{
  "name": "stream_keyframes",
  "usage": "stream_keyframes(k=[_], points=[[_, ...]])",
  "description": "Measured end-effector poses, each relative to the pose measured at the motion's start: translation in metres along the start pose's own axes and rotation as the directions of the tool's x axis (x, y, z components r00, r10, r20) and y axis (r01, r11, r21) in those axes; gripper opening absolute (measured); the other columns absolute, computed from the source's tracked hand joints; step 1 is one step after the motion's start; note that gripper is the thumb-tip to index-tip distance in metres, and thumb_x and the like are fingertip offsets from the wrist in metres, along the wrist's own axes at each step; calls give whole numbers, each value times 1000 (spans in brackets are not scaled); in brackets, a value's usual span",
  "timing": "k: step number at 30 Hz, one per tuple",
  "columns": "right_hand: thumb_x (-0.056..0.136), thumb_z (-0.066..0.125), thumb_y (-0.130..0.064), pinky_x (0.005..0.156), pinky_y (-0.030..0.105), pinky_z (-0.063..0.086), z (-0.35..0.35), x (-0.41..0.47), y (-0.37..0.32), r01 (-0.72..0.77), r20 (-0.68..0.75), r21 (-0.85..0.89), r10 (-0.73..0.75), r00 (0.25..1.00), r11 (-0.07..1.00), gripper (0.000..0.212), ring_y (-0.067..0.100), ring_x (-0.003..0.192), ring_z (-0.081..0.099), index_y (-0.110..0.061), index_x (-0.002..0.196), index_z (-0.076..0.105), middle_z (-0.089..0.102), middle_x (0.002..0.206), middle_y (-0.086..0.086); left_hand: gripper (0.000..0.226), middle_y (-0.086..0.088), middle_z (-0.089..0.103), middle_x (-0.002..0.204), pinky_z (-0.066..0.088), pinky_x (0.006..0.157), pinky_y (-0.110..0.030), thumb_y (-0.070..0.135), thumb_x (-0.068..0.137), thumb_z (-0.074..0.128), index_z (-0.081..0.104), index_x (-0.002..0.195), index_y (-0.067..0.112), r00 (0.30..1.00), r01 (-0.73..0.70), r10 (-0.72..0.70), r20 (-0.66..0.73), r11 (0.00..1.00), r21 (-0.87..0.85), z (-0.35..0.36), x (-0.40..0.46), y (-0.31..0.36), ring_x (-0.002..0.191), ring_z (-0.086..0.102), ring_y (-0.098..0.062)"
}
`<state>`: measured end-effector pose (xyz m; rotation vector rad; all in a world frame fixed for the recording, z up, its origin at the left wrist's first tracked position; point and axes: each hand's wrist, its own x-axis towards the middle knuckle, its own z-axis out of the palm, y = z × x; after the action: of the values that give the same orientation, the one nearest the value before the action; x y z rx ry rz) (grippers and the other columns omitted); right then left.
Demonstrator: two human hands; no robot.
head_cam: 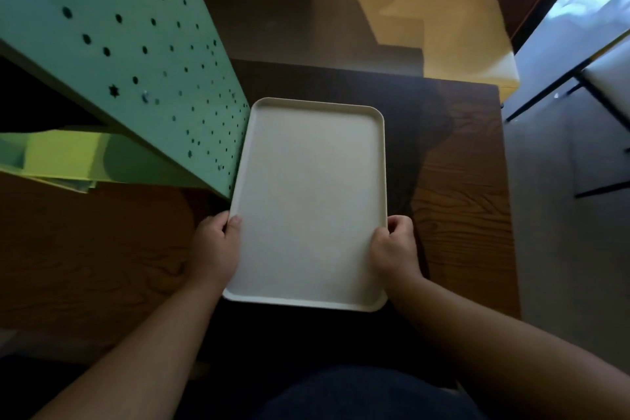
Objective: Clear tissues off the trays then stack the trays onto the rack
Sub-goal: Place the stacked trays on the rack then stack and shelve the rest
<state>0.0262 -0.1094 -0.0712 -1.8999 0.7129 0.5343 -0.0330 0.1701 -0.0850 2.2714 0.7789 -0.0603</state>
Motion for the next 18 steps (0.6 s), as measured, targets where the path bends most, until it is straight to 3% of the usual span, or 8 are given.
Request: stream_keyframes(k=[6,10,15,18], points=[[101,52,-27,89,49,58,6,-5,1,59,-10,-144,-61,998,988,19,18,95,63,-24,120,51,61,108,-1,19,-12,65,96,53,77,-39,25,97,56,72,97,16,1000,8,-8,7,999,-44,-2,12,-5,83,63,-31],[101,55,-29,90,46,57,4,-3,3,76,1,-223,-77,997,972,16,18,98,62,-24,116,52,60,115,1,22,-9,60,99,48,76,-34,26,97,56,72,102,12,999,4,-5,33,999,32,-1,12,-6,87,60,-31],[99,58,-24,63,24,45,5,5,3,72,-4,-299,-77,997,951,23,9,89,58,-21,121,55,60,119,4,23,-14,57,96,36,69,-29,21,96,57,73,104,7,998,-20,12,66,992,121,2,16,-9,81,51,-26],[100,58,-24,59,23,42,5,10,0,47,-13,-357,-55,998,933,23,8,87,57,-19,123,55,60,118,3,22,-17,58,98,34,69,-29,23,94,59,74,103,9,998,-23,12,62,984,174,3,20,-9,82,53,-31]])
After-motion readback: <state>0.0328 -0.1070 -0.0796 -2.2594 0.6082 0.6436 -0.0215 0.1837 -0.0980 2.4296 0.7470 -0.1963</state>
